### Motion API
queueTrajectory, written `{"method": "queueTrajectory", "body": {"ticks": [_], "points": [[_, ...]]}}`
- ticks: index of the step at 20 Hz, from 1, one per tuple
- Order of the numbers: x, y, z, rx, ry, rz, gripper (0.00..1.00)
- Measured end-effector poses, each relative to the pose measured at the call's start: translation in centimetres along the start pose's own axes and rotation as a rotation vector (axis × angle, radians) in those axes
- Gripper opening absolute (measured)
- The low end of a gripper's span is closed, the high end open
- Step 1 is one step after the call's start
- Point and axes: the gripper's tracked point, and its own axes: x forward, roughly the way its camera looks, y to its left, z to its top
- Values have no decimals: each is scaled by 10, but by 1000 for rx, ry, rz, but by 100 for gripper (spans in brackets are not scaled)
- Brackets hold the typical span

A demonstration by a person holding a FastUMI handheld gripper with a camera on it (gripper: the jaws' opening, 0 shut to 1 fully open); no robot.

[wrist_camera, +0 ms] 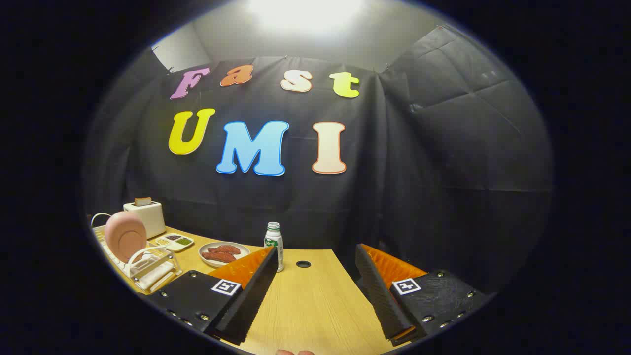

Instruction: Take the plate from the dish rack, then take the spoon from the basket and place it into the plate.

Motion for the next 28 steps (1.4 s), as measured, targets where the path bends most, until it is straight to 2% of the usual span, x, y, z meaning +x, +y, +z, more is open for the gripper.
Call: {"method": "queueTrajectory", "body": {"ticks": [4,7,11,16,22,28], "points": [[-40,33,23,-18,72,29,96],[-57,78,44,-9,64,88,96],[-58,146,63,51,72,93,96],[-44,240,80,61,82,90,96],[-21,341,55,84,175,125,96],[2,405,1,111,356,156,97]]}}
